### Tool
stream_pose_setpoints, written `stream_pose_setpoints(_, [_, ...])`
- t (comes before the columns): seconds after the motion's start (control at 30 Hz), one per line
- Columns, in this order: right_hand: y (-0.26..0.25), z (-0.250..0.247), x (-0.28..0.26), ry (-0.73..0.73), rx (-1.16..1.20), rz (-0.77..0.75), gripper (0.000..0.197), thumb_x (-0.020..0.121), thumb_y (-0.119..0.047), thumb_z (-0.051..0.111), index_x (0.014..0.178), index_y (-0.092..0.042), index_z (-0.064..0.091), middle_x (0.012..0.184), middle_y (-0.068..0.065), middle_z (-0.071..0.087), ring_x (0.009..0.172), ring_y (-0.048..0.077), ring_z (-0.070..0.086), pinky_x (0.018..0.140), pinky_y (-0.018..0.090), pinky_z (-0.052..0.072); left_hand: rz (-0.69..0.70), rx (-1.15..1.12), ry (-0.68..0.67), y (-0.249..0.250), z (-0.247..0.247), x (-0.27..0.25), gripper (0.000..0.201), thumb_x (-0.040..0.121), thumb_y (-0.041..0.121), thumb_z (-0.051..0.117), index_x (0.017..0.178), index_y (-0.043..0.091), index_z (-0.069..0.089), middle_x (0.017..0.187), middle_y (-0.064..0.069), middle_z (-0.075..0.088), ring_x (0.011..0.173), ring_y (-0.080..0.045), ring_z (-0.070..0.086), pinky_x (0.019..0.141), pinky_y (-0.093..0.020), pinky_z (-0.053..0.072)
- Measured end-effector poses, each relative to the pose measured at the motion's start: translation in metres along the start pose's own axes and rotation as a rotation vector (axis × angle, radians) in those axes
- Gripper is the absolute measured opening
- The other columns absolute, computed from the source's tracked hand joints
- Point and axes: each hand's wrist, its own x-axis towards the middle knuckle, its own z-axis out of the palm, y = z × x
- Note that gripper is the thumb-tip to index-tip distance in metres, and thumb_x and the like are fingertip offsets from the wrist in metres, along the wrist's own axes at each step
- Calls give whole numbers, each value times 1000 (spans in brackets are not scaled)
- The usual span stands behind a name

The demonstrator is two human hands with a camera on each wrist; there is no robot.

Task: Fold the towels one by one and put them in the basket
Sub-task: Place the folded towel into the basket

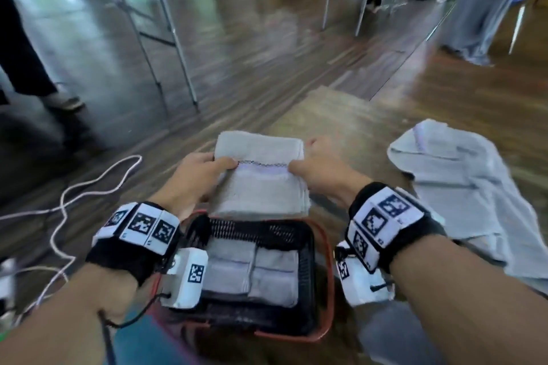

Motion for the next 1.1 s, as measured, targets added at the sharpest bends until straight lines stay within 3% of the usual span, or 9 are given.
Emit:
stream_pose_setpoints(0.1, [46, 50, 6, -118, -1, 80, 41, 92, -7, 60, 127, -8, 39, 99, 0, 55, 96, 27, 65, 76, 37, 57, -78, 189, 33, -68, -10, 20, 15, 86, 23, 73, 86, 9, 75, 81, -1, 75, 73, -16, 66, 58, -22, 51])
stream_pose_setpoints(0.2, [93, 83, 11, -182, -67, 177, 43, 93, -7, 60, 128, -10, 35, 118, 9, 57, 116, 31, 62, 97, 48, 54, -217, 289, 6, -129, -1, 32, 33, 84, 22, 75, 108, 7, 57, 92, -9, 67, 71, -18, 59, 53, -27, 44])
stream_pose_setpoints(0.3, [139, 102, 17, -197, -168, 323, 37, 93, -11, 59, 120, -8, 33, 105, 8, 55, 97, 22, 60, 80, 35, 52, -307, 317, -70, -181, 21, 41, 43, 84, 15, 73, 108, 13, 38, 84, -5, 55, 61, -15, 51, 41, -23, 42])
stream_pose_setpoints(0.37, [162, 110, 23, -231, -206, 401, 35, 94, -12, 57, 117, -12, 31, 97, 3, 48, 86, 18, 51, 68, 31, 42, -338, 388, -167, -208, 42, 52, 24, 84, 10, 69, 92, 14, 47, 76, -5, 55, 54, -13, 49, 38, -18, 39])
stream_pose_setpoints(0.5, [198, 120, 34, -283, -200, 561, 57, 98, -18, 54, 147, -2, 29, 137, 15, 50, 118, 29, 52, 85, 26, 33, -387, 484, -307, -239, 80, 69, 19, 85, 7, 63, 70, 17, 57, 77, -8, 58, 63, -16, 51, 59, -24, 42])
stream_pose_setpoints(0.57, [210, 122, 39, -270, -167, 604, 67, 98, -23, 55, 154, -5, 23, 147, 18, 47, 123, 29, 52, 85, 25, 33, -400, 495, -341, -249, 93, 77, 5, 86, 9, 64, 86, 14, 65, 90, -8, 61, 78, -20, 58, 71, -27, 46])
stream_pose_setpoints(0.67, [226, 124, 47, -269, -157, 626, 64, 101, -23, 50, 157, -11, 22, 145, 19, 49, 121, 31, 57, 82, 26, 37, -458, 599, -357, -265, 103, 90, 27, 88, 17, 65, 114, 10, 65, 113, -4, 65, 107, -23, 62, 93, -30, 49])
stream_pose_setpoints(0.83, [235, 137, 51, -318, -283, 628, 59, 99, -19, 52, 152, -8, 30, 146, 21, 45, 122, 35, 56, 88, 37, 51, -524, 534, -354, -281, 106, 98, 11, 87, 9, 67, 98, 9, 70, 91, -7, 68, 71, -18, 59, 65, -26, 48])
stream_pose_setpoints(1.1, [259, 152, 54, -475, -254, 698, 69, 101, -23, 46, 160, -9, 13, 165, 16, 23, 147, 34, 34, 112, 32, 34, -496, 531, -263, -288, 103, 95, 28, 90, -3, 58, 114, 0, 71, 112, -18, 72, 107, -38, 66, 97, -42, 53])
